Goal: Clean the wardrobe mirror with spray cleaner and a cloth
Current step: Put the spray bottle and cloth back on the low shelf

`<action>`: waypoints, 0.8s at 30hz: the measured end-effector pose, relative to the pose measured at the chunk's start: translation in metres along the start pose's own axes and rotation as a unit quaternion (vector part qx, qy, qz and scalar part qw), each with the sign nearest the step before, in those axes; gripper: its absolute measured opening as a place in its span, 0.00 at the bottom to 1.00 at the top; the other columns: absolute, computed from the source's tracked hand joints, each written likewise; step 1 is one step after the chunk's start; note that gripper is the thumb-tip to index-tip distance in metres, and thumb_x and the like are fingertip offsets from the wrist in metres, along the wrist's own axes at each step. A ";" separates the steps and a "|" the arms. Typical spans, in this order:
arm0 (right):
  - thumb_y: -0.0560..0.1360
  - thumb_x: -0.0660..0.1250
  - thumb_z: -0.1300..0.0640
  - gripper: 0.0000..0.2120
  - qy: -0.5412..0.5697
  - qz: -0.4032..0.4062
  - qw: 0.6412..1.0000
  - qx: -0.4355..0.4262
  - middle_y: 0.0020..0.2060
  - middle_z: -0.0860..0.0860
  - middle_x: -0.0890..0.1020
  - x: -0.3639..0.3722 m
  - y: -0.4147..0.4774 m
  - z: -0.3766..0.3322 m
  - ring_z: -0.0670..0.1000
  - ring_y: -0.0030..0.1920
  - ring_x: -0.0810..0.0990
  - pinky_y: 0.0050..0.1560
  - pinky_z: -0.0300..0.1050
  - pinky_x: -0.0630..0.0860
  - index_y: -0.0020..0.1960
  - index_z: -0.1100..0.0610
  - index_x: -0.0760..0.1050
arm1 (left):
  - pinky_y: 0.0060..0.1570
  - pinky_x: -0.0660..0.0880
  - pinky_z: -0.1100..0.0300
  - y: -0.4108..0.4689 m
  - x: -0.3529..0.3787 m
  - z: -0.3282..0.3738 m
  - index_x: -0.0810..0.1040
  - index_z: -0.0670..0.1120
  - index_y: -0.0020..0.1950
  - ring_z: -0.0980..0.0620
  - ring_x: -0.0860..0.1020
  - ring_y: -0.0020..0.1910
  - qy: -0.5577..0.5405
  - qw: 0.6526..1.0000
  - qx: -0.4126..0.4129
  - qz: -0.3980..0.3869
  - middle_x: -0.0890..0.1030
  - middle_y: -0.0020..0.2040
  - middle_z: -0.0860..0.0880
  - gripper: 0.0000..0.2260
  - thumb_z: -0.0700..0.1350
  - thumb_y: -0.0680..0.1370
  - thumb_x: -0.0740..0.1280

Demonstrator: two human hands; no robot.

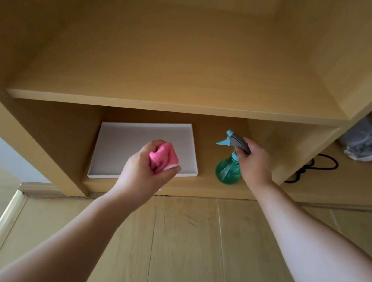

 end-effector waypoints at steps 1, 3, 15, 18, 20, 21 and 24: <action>0.78 0.66 0.59 0.20 -0.003 0.002 1.000 0.006 0.59 0.55 0.80 0.000 0.000 0.003 0.55 0.57 0.79 0.51 0.38 0.71 0.69 0.59 0.71 | 0.41 0.79 0.62 0.001 0.000 -0.002 0.71 0.68 0.50 0.61 0.80 0.40 0.001 1.000 0.000 -0.001 0.81 0.43 0.58 0.17 0.51 0.70 0.75; 0.77 0.67 0.58 0.28 -0.009 0.009 1.000 0.012 0.67 0.56 0.73 0.001 -0.008 0.009 0.55 0.62 0.76 0.56 0.39 0.70 0.75 0.59 0.62 | 0.40 0.79 0.60 0.002 -0.001 -0.006 0.71 0.67 0.51 0.60 0.80 0.40 0.001 1.000 -0.003 -0.002 0.81 0.43 0.57 0.17 0.51 0.70 0.75; 0.79 0.60 0.51 0.25 -0.267 -0.096 0.958 -0.050 0.72 0.56 0.64 0.054 -0.074 0.037 0.55 0.69 0.68 0.62 0.48 0.73 0.74 0.55 0.62 | 0.39 0.77 0.65 0.000 -0.001 -0.016 0.71 0.71 0.47 0.60 0.80 0.40 0.001 1.000 -0.001 -0.009 0.81 0.42 0.57 0.18 0.51 0.70 0.75; 0.80 0.57 0.45 0.29 -0.315 -0.162 0.935 -0.018 0.76 0.54 0.56 0.074 -0.069 0.046 0.55 0.75 0.59 0.69 0.49 0.66 0.77 0.53 0.55 | 0.35 0.74 0.71 -0.001 -0.003 -0.017 0.71 0.69 0.48 0.62 0.79 0.40 0.003 1.000 0.003 -0.009 0.81 0.42 0.57 0.17 0.51 0.70 0.75; 0.80 0.56 0.42 0.32 -0.329 -0.172 0.929 -0.001 0.77 0.55 0.53 0.081 -0.067 0.051 0.57 0.76 0.55 0.71 0.51 0.64 0.78 0.53 0.52 | 0.34 0.72 0.75 -0.003 -0.004 -0.019 0.71 0.69 0.49 0.64 0.79 0.41 0.004 1.000 0.002 -0.010 0.81 0.42 0.57 0.17 0.52 0.69 0.75; 0.79 0.56 0.41 0.33 -0.335 -0.176 0.926 0.009 0.77 0.55 0.52 0.084 -0.065 0.054 0.57 0.76 0.54 0.72 0.52 0.63 0.79 0.53 0.51 | 0.34 0.71 0.76 -0.004 -0.005 -0.020 0.72 0.68 0.50 0.65 0.78 0.41 0.003 1.000 0.001 -0.010 0.81 0.43 0.57 0.17 0.52 0.69 0.75; 0.79 0.55 0.38 0.37 -0.349 -0.193 0.916 0.040 0.77 0.56 0.48 0.091 -0.057 0.062 0.59 0.75 0.54 0.71 0.53 0.63 0.79 0.54 0.46 | 0.34 0.71 0.77 -0.004 -0.009 -0.022 0.73 0.65 0.53 0.65 0.78 0.42 -0.001 1.000 0.000 -0.006 0.81 0.43 0.57 0.17 0.52 0.69 0.75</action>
Point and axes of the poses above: each hand's wrist, its own y-axis towards the middle knuckle, its own x-axis out of the palm, z = x × y, the point moved 9 cm from there along y, towards the middle knuckle
